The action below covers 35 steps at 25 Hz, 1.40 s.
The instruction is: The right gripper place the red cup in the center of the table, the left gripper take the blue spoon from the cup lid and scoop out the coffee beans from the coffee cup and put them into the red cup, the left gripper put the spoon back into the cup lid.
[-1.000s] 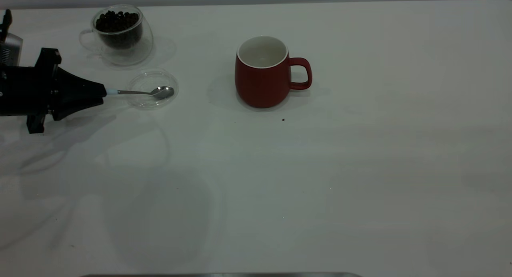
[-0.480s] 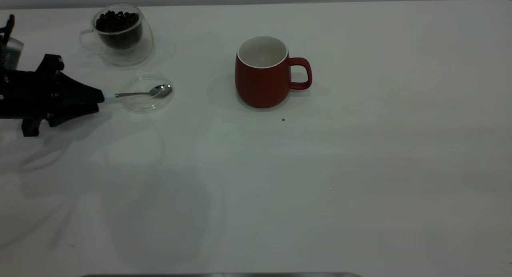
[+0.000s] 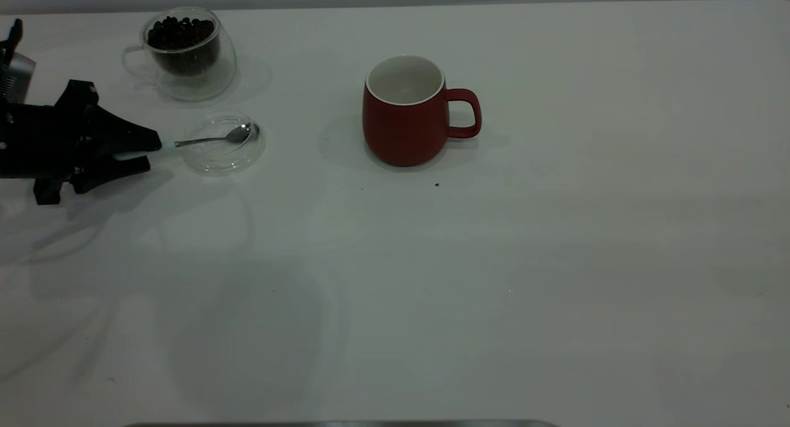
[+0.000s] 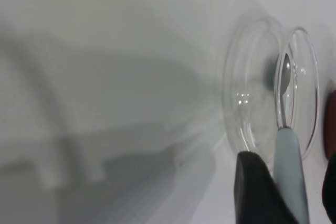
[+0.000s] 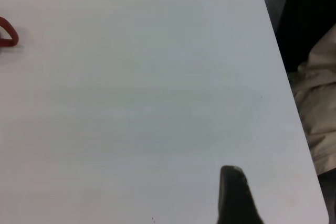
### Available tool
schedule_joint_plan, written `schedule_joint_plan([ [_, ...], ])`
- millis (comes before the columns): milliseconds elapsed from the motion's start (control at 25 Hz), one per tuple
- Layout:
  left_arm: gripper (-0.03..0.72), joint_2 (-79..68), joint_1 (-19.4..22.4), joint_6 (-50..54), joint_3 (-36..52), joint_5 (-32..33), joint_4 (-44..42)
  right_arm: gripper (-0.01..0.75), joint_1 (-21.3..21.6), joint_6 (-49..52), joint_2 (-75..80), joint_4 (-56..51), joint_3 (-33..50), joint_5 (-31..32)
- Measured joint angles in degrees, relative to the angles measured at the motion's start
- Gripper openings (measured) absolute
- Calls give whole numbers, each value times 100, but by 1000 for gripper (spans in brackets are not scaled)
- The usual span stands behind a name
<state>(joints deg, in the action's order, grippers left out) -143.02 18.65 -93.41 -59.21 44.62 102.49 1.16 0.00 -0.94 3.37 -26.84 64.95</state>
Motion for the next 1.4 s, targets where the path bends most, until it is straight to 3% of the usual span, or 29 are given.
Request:
schedule_joint_plan([
  [160, 417, 0, 99, -71, -6, 31, -5, 476, 0, 0, 0, 0, 0, 0],
  [440, 554, 0, 649, -82, -6, 490, -5, 476, 0, 0, 0, 0, 0, 0],
  [640, 564, 0, 1148, -33, -6, 1281, -5, 476, 0, 0, 0, 0, 0, 0],
  [760, 564, 0, 1522, 599, -122, 1852, -24, 476, 0, 0, 0, 0, 0, 0],
  [960, 564, 331, 2002, 1602, -352, 1932, -74, 476, 0, 0, 0, 0, 0, 0],
  [1200, 564, 1971, 2039, 1917, -362, 1978, -112, 476, 0, 0, 0, 0, 0, 0],
  [1400, 564, 3887, 1793, 2006, -482, 2073, -319, 476, 0, 0, 0, 0, 0, 0],
])
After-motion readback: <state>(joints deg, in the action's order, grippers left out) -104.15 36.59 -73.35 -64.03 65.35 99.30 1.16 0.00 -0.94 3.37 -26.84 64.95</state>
